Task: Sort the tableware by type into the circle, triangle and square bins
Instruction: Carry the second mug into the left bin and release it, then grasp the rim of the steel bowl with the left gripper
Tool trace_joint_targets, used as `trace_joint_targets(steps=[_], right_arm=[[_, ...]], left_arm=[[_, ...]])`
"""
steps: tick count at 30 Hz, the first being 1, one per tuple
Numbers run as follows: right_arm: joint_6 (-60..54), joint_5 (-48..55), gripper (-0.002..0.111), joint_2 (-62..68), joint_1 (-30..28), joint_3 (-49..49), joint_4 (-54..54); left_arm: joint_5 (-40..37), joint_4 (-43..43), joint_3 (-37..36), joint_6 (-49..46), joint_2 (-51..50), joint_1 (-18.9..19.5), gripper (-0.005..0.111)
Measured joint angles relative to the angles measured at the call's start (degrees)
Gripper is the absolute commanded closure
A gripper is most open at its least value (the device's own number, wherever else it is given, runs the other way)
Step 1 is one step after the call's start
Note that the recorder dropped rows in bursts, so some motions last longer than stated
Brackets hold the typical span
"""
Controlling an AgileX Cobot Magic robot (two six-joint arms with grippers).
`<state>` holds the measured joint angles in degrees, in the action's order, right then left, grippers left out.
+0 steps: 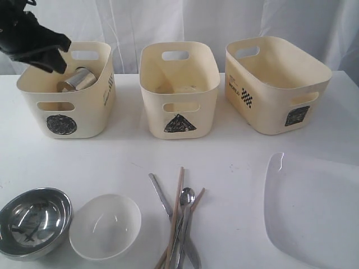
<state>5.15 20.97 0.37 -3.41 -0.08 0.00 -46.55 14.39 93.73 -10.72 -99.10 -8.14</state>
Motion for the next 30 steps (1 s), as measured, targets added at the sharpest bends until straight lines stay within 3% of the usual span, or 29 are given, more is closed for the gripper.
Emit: trace_joint_targets(steps=[1, 4, 10, 16, 23, 26, 30], right_arm=[[0.0, 0.0, 0.108, 0.0, 0.0, 0.0, 0.0], [0.0, 0.0, 0.108, 0.0, 0.0, 0.0, 0.0], [0.0, 0.0, 0.108, 0.0, 0.0, 0.0, 0.0], [0.0, 0.0, 0.108, 0.0, 0.0, 0.0, 0.0], [0.0, 0.0, 0.108, 0.0, 0.0, 0.0, 0.0], [0.0, 0.0, 0.108, 0.0, 0.0, 0.0, 0.0], [0.0, 0.0, 0.108, 0.0, 0.0, 0.0, 0.0]], left_arm=[[-3.8, 0.0, 0.0, 0.0, 0.0, 0.0, 0.107], [-9.3, 0.2, -1.4, 0.0, 0.2, 0.0, 0.107], [-13.3, -0.6, -7.1, 0.2, 2.4, 0.0, 0.107], [-7.9, -4.9, -18.7, 1.7, 10.7, 0.0, 0.107], [-7.3, -9.7, -28.1, 1.9, 11.2, 0.0, 0.106], [-5.7, -9.9, -31.3, 1.9, 11.2, 0.0, 0.09], [-4.9, -9.9, -32.6, 1.9, 11.2, 0.0, 0.044]])
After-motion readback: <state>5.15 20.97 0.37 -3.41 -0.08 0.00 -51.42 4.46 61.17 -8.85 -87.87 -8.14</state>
